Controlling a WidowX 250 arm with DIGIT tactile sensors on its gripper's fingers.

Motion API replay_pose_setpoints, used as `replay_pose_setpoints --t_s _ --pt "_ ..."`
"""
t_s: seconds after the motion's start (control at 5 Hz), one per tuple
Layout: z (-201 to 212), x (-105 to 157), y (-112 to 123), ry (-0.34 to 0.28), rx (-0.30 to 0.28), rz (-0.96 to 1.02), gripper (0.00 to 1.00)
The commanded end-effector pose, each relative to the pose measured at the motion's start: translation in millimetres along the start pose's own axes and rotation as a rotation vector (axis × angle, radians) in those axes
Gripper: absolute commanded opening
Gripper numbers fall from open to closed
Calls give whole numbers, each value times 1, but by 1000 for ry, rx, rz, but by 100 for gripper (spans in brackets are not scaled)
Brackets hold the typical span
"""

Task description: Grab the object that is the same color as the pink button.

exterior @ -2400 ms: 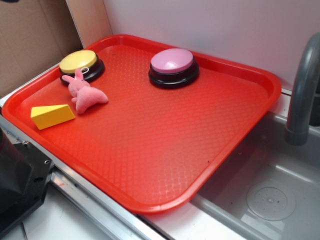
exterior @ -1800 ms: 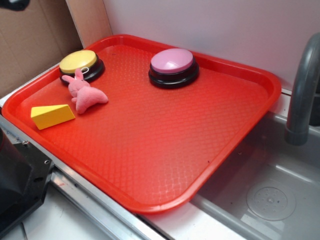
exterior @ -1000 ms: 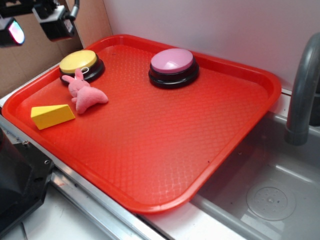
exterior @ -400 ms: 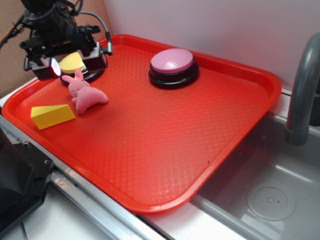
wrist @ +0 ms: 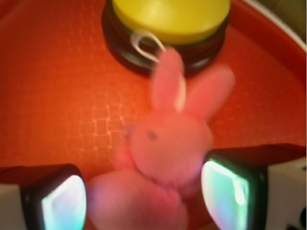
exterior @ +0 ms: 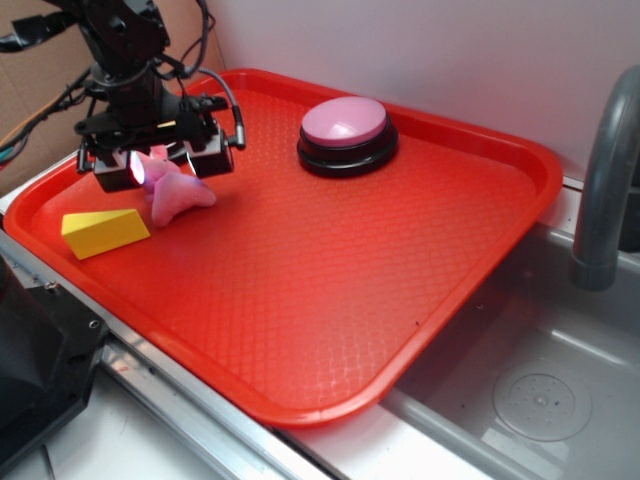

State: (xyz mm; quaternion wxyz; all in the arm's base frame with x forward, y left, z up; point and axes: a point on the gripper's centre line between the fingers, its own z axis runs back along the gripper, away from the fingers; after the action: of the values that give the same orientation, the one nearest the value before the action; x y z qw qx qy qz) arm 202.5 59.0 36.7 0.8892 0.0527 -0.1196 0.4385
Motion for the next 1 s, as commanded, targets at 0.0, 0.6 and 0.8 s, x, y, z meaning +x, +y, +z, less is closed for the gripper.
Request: replay_pose_setpoints --t_s 0.0,0.6,0.8 --pt "-15 3 17 40 -22 22 100" --pt "15 9 14 112 -90 -67 0" --pt "49 7 1 144 -115 -187 0"
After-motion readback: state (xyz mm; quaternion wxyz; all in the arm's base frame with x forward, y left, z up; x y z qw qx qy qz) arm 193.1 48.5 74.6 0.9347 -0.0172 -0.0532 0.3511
